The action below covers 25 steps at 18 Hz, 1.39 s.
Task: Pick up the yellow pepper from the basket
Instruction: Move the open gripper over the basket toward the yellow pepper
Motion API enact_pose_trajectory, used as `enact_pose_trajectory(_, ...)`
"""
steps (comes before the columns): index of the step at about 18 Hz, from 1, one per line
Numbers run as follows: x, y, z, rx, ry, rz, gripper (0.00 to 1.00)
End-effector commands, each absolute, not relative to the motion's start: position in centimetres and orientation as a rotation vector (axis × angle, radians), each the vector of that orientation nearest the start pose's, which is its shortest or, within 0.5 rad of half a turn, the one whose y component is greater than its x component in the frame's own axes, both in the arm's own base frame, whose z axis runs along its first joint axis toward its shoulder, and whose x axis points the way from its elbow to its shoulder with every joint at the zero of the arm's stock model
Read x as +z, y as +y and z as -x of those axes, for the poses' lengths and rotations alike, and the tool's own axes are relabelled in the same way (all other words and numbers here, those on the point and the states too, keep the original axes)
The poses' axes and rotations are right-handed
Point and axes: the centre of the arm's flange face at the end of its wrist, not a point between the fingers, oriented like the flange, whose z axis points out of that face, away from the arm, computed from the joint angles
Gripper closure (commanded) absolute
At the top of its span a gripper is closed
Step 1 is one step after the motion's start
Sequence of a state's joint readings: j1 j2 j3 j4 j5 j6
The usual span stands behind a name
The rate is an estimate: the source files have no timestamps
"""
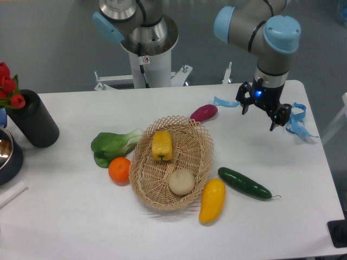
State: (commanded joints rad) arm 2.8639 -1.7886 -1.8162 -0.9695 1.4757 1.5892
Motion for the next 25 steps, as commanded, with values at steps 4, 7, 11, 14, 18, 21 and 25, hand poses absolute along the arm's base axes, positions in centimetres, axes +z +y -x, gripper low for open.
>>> enact_pose_trajectory(4, 31.6, 28.8, 49.3, 0.181, 0.44, 2.992, 0.0)
enact_pose_trajectory(7, 32.0, 28.7, 48.8, 0.179, 0.295, 3.003, 0.0)
enact_pose_trajectory(11, 32.6, 29.5, 47.0, 0.165, 0.054, 2.993, 0.0)
enact_pose_trajectory(14, 32.7, 31.2, 44.3, 0.13, -0.174, 2.971, 0.0)
enact_pose_trajectory(18, 30.6, 35.3, 40.1, 0.033, -0.277, 2.978, 0.0)
enact_pose_trajectory(21, 29.9, 37.6, 38.2, -0.002, -0.389, 2.972, 0.0)
enact_pose_trajectory(25, 29.3, 40.3, 35.2, -0.035, -0.391, 2.98, 0.0)
